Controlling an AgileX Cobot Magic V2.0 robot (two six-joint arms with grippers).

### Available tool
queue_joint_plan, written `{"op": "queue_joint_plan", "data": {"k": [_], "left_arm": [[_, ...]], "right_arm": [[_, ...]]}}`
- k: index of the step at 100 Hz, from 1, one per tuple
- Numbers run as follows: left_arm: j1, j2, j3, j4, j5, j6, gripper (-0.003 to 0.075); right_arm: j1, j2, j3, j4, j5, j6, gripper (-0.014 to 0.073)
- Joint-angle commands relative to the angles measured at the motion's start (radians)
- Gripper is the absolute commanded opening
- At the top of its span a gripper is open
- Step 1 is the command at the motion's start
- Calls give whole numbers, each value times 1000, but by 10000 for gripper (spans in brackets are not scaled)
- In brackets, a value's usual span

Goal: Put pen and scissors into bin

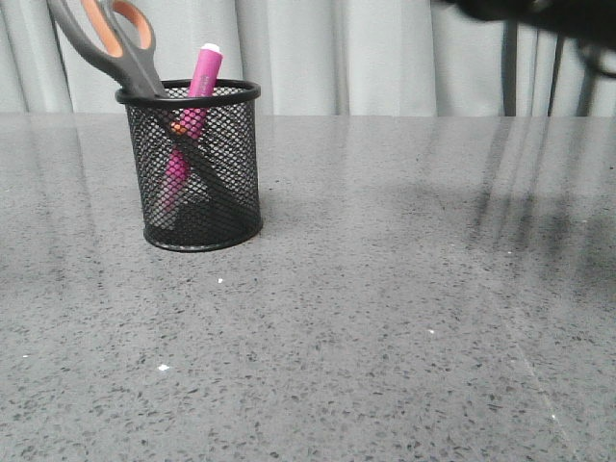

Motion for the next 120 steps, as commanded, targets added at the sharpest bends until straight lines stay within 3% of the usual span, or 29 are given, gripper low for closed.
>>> {"op": "queue_joint_plan", "data": {"k": [1, 11, 21, 36, 55, 80, 120], "left_arm": [[2, -4, -30, -17, -69, -5, 268], [2, -4, -30, -17, -69, -5, 137], [2, -7, -30, -17, -69, -5, -22], [2, -31, -18, -17, -87, -5, -22], [2, -153, 79, -36, -189, -5, -22], [2, -402, 275, -42, -237, -5, -22], [2, -673, 427, -42, -244, -5, -22]], "right_arm": [[-56, -108, 0, 5, -57, -6, 10], [-126, -207, 4, 5, 112, -20, -69], [-184, -310, 4, 5, 302, -98, -74], [-247, -442, 4, 5, 555, -192, -74], [-279, -609, 6, 3, 698, -244, -74], [-279, -870, 181, 1, 662, -359, -74], [-279, -1297, 507, 6, 672, -361, -74]]}}
